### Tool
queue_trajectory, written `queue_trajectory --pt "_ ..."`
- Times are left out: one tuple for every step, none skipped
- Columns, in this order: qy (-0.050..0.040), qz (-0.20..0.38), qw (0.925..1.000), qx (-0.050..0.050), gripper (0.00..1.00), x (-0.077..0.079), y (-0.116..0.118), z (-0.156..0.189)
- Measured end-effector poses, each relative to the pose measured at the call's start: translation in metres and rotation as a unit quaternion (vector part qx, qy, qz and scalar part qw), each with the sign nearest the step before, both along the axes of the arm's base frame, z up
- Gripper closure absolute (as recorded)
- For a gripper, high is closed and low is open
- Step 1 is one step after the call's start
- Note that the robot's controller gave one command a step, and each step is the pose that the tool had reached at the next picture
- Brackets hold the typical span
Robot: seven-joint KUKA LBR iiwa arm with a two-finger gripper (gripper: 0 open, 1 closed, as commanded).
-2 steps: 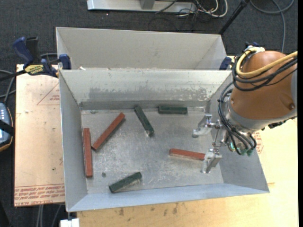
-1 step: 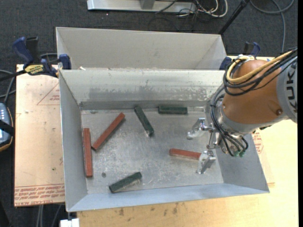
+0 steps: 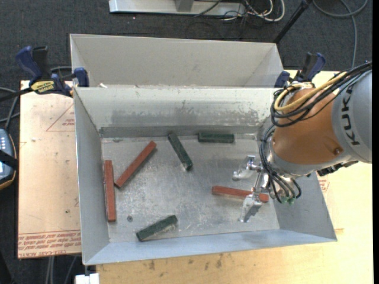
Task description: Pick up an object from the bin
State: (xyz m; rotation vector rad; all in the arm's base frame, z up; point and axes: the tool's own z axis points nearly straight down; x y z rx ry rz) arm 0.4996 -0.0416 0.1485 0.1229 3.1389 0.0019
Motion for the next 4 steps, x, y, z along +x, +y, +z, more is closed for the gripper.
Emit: queue_trajectory --pt "-0.0066 0.095 0.9954 0.000 1.00 0.032 -0.029 -0.072" --pt "-0.0066 0.095 0.9954 0.000 1.00 0.032 -0.029 -0.072" --pt "-0.0001 0.110 0.9940 0.000 1.00 0.039 -0.028 -0.044" --pt "-0.0015 0.146 0.9893 0.000 1.00 0.045 -0.041 0.060"
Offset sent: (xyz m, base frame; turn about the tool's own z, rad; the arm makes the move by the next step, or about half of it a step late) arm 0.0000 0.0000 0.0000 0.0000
